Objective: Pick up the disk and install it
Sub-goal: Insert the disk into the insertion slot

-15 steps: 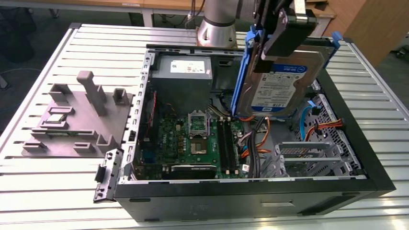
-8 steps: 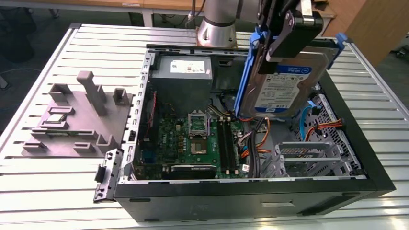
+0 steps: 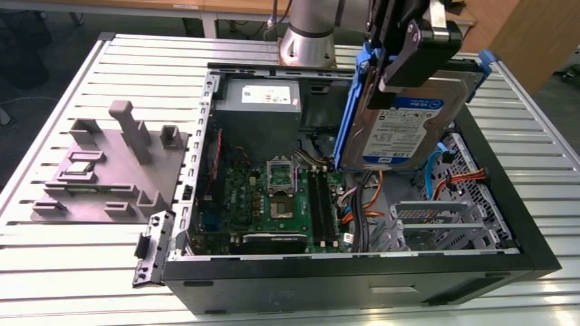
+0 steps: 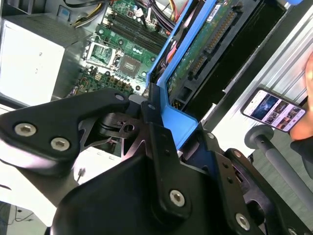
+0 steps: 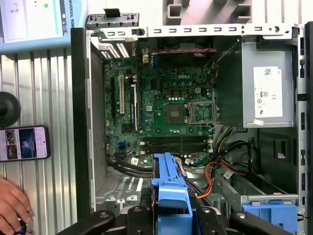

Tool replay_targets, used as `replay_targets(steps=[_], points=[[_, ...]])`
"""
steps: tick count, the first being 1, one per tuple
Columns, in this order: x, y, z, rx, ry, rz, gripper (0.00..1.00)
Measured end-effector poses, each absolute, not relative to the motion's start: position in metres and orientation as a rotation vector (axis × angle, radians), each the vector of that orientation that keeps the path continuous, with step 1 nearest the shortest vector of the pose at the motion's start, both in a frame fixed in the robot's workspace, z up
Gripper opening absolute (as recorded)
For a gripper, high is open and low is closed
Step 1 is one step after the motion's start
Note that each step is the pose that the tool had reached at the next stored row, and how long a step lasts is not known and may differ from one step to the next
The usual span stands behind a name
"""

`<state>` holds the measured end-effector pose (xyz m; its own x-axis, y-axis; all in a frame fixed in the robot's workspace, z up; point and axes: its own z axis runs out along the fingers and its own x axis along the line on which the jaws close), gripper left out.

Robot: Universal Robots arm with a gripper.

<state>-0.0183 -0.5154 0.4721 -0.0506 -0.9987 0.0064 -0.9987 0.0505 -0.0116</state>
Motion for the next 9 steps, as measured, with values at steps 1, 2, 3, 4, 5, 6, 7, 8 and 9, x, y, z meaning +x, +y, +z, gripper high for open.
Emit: replay_targets(steps=[1, 2, 3, 4, 5, 6, 7, 8, 9], points=[[-0.017, -0.516, 0.472, -2.162, 2.274, -0.02, 0.37], [-0.016, -0.516, 0.472, -2.162, 2.275, -0.02, 0.37], [-0.013, -0.516, 0.472, -2.162, 2.275, -0.02, 0.37], [-0.01, -0.516, 0.472, -2.163, 2.275, -0.019, 0.37], [-0.007, -0.516, 0.472, -2.163, 2.275, -0.018, 0.37], [-0.005, -0.516, 0.472, -2.163, 2.275, -0.018, 0.37], [-0.004, -0.516, 0.472, -2.163, 2.275, -0.018, 0.37], [-0.003, -0.517, 0.471, -2.163, 2.275, -0.018, 0.37], [-0.003, -0.519, 0.471, -2.163, 2.275, -0.018, 0.37]])
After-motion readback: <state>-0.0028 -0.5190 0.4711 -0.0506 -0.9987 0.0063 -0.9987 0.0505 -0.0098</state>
